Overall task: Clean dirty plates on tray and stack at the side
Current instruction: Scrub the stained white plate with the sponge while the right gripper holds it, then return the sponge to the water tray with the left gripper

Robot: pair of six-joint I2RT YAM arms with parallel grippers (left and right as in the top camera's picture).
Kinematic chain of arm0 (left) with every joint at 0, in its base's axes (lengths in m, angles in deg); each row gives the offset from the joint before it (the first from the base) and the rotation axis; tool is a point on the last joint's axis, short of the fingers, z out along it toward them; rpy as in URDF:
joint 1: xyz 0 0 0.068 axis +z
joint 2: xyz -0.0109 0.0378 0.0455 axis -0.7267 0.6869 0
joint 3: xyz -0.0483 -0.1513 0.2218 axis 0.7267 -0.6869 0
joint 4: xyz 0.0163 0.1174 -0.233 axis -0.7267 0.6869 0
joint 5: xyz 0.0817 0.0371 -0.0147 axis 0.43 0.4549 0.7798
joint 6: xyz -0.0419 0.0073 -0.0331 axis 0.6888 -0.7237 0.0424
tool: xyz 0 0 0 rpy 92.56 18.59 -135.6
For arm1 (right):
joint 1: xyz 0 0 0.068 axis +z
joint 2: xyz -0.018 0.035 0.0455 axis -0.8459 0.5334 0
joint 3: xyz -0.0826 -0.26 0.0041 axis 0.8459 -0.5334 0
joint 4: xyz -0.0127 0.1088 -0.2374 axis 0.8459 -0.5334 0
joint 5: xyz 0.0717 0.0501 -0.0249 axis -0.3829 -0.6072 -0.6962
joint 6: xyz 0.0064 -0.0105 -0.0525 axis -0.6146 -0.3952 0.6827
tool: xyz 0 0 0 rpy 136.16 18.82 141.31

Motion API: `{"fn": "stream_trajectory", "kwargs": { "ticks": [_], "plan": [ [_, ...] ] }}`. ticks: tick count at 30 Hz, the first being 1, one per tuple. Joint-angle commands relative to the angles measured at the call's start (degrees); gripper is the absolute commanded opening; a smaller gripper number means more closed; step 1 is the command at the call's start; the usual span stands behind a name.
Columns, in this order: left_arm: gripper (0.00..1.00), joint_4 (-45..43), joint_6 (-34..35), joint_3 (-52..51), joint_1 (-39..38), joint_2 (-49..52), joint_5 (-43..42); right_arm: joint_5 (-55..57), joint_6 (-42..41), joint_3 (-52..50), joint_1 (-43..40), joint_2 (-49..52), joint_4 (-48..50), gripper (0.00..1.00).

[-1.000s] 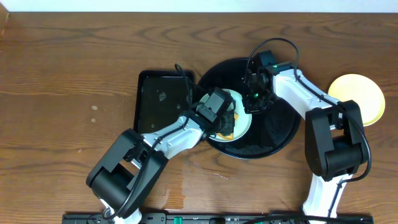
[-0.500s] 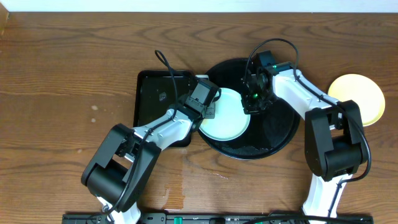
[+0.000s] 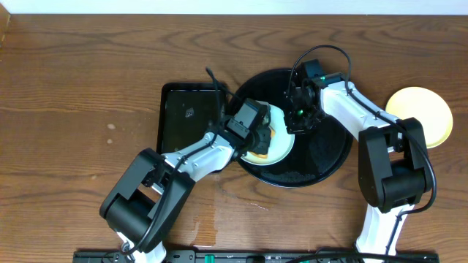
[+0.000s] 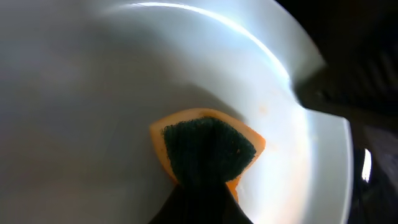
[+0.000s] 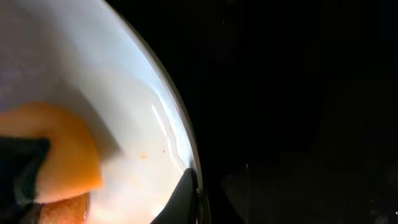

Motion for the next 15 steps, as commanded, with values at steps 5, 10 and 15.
{"fn": "stream_trajectory", "kwargs": {
  "ticks": [5,10,15],
  "plan": [
    [0.08,1.0,-2.5,1.4,4.8,-4.2,2.8,7.4,-3.1,-0.9,0.2,1.0,-1.1,0.01],
    [0.08,1.9,-3.3,1.4,9.1,-9.6,3.0,6.3,-3.2,-0.9,-0.2,1.0,0.2,0.06],
    [0.08,5.8,-3.3,1.4,13.5,-12.4,3.0,6.1,-3.2,-0.9,-0.1,1.0,0.1,0.13]
  ]
}}
